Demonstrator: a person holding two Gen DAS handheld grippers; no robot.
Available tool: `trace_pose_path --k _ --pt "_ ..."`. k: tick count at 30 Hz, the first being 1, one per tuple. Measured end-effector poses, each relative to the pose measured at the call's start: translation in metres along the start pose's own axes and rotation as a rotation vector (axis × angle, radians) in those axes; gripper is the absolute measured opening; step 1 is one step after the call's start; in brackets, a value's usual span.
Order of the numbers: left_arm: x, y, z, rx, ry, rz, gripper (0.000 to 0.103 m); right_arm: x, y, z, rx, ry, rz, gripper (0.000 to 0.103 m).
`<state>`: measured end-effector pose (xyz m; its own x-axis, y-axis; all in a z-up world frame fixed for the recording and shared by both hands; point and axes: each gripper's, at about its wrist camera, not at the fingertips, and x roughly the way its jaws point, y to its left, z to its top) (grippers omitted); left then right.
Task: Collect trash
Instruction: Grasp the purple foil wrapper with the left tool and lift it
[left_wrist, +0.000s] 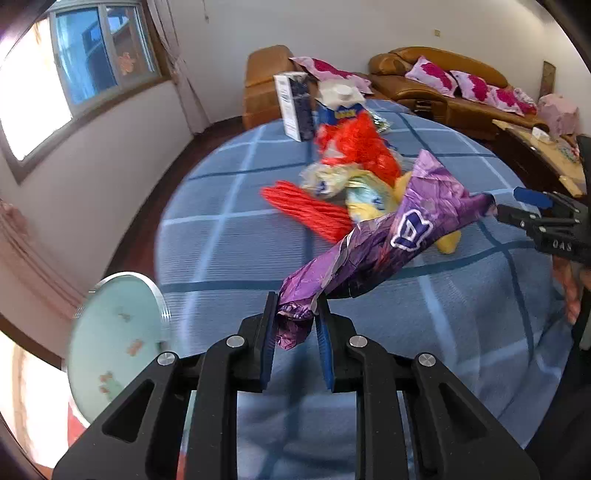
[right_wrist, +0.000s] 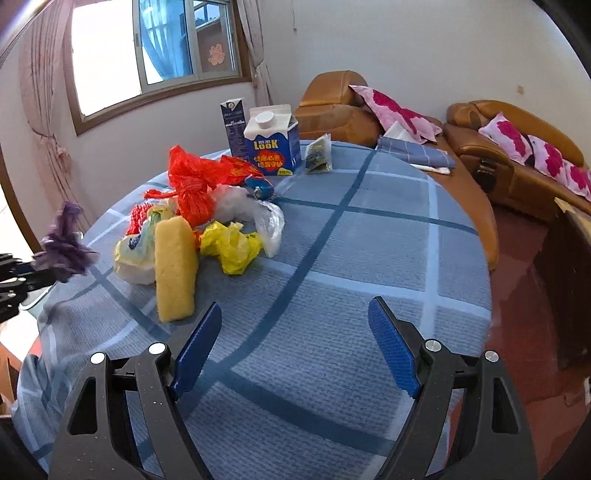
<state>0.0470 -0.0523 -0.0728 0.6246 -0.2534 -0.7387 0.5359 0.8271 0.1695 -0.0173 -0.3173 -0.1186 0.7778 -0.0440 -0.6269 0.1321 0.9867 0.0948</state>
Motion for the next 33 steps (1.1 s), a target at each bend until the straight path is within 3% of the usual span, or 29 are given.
trace_pose_path --k 5,7,18,24,29,32,33 --pt "-0.004 0.038 -0.006 -0.058 0.031 0.125 0.02 0.007 -0.002 0.02 0.023 -0.008 -0.014 0.078" --pt "0.004 0.062 -0.009 -0.127 0.064 0.157 0.02 0.013 -0.005 0.03 0.041 -0.003 -0.007 0.071" --pt "0.017 0.081 -0.017 -0.152 0.092 0.209 0.02 0.042 0.0 0.068 0.081 -0.002 0.035 0.065" --pt "0.024 0.111 -0.024 -0.211 0.121 0.28 0.02 0.054 0.031 0.088 0.042 -0.001 0.103 0.052" --pt "0.023 0.13 -0.031 -0.246 0.132 0.29 0.02 0.071 0.061 0.093 -0.005 0.049 0.17 0.052" --pt "0.026 0.134 -0.035 -0.255 0.142 0.288 0.02 0.087 0.069 0.093 -0.012 0.105 0.196 0.036" --pt "0.026 0.136 -0.036 -0.256 0.144 0.29 0.02 0.092 0.071 0.091 -0.016 0.126 0.204 0.024"
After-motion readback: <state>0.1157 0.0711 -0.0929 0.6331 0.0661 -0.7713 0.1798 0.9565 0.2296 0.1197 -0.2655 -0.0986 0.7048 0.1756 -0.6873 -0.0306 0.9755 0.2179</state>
